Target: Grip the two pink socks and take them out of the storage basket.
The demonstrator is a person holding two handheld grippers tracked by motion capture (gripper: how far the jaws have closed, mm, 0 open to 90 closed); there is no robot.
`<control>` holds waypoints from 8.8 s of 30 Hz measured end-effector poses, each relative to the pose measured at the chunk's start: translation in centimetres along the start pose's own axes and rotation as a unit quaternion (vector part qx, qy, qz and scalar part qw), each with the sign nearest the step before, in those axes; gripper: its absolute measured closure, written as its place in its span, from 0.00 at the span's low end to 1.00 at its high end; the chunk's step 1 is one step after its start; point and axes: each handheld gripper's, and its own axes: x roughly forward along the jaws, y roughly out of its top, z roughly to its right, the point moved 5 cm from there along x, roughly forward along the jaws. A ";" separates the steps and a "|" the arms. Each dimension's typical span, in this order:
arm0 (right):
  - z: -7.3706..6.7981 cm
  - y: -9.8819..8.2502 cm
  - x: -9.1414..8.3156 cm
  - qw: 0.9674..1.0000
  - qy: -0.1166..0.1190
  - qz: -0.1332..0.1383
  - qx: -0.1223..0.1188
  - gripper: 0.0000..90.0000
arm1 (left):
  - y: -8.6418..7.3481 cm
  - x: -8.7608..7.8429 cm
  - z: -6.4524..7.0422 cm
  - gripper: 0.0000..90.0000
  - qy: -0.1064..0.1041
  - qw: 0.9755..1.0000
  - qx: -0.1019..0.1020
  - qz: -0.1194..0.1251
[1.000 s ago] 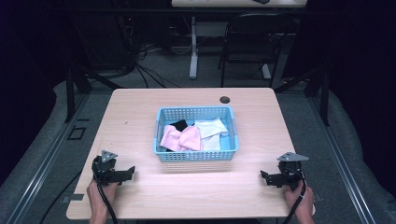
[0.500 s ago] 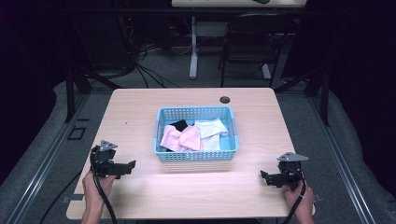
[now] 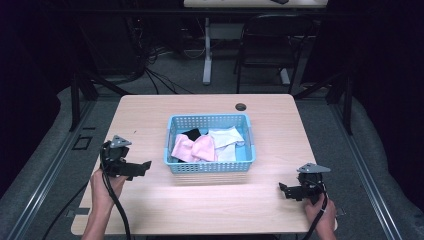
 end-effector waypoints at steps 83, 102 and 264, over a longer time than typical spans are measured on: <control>0.0 0.0 0.0 1.000 0.001 -0.002 0.000 0.00 | 9.2 18.0 13.0 0.90 -0.060 0.953 0.159 -0.251; 0.0 0.0 0.0 1.000 0.001 -0.002 0.000 0.00 | 12.4 12.2 12.3 0.89 -0.089 0.966 0.154 -0.187; 0.0 0.0 0.0 1.000 0.001 -0.002 0.000 0.00 | -2.1 1.2 -6.9 0.04 0.018 0.982 -0.060 -0.180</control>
